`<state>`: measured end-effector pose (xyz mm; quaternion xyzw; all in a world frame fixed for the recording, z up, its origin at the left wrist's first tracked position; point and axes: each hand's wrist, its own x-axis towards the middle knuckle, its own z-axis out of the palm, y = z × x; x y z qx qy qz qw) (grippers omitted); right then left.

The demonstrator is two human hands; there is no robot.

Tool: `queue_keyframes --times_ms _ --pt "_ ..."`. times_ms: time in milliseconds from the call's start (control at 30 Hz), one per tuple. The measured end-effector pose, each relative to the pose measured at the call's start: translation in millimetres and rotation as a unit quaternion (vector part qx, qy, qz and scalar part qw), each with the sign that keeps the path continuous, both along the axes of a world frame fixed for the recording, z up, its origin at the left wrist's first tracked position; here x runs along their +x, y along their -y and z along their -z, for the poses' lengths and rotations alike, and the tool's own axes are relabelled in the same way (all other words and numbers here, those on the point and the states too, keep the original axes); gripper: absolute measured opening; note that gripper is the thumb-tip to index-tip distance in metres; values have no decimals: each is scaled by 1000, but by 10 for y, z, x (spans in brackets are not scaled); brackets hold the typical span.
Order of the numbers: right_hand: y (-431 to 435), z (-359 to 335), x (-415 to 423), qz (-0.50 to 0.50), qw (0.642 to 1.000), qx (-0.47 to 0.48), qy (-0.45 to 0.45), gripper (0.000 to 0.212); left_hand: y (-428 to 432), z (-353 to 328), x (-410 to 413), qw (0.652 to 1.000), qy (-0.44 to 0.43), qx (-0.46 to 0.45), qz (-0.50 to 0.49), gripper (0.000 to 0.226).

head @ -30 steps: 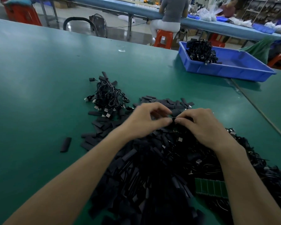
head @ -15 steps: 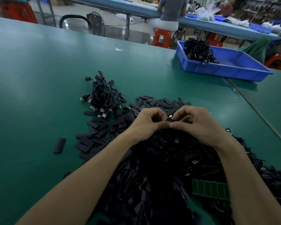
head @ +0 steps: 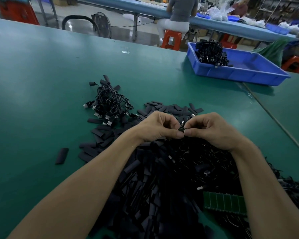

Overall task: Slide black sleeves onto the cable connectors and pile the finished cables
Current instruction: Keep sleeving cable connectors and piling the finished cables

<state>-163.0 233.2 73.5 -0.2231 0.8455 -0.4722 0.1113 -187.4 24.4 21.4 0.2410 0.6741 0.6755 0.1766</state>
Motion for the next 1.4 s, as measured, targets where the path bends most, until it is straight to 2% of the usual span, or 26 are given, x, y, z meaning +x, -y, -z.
queue_keyframes --times_ms 167,233,300,400,467,533,567,600,667,733,833,900,933,1033,1100,1233,1333,1400 --pt "-13 -55 -28 -12 1000 -4 8 3 -51 36 -35 993 89 55 50 11" --pt "-5 -57 -26 13 1000 7 -14 3 -80 46 -21 981 142 128 24 9" --pt "-1 -35 -33 74 994 38 -75 12 -87 15 -9 958 175 224 -36 7" --pt "18 -40 -30 232 943 103 -214 22 -3 -117 5 917 161 346 -119 4" --pt "23 -96 -2 334 890 130 -280 13 103 -247 21 893 134 404 -150 5" --pt "-15 -136 18 398 842 143 -335 8 230 -382 39 884 92 419 -187 4" --pt "-29 -152 31 398 833 151 -353 8 299 -440 53 887 60 404 -214 5" --pt "-33 -165 44 373 842 162 -355 8 371 -485 65 895 18 374 -243 9" --pt "20 -190 85 280 890 193 -304 7 496 -531 91 912 -74 283 -288 10" --pt "102 -197 131 187 925 243 -224 17 575 -532 123 925 -136 172 -310 13" --pt "234 -197 170 89 946 301 -86 18 642 -457 156 933 -180 3 -311 22" --pt "363 -155 195 35 940 338 -6 23 682 -393 170 942 -173 -93 -273 32" --pt "435 -113 194 27 937 347 0 25 700 -365 176 948 -159 -121 -247 37" --pt "668 37 163 89 926 355 -88 24 729 -322 227 965 -123 -135 -188 43" --pt "799 141 133 124 911 374 -123 24 720 -303 256 968 -126 -134 -170 38" --pt "914 361 51 115 900 417 -45 43 696 -173 252 969 -104 -137 -178 9" --pt "901 440 39 133 915 379 -39 48 718 -69 246 967 -86 -132 -200 7" --pt "886 450 56 156 925 339 -70 40 744 -16 240 962 -82 -120 -232 10"
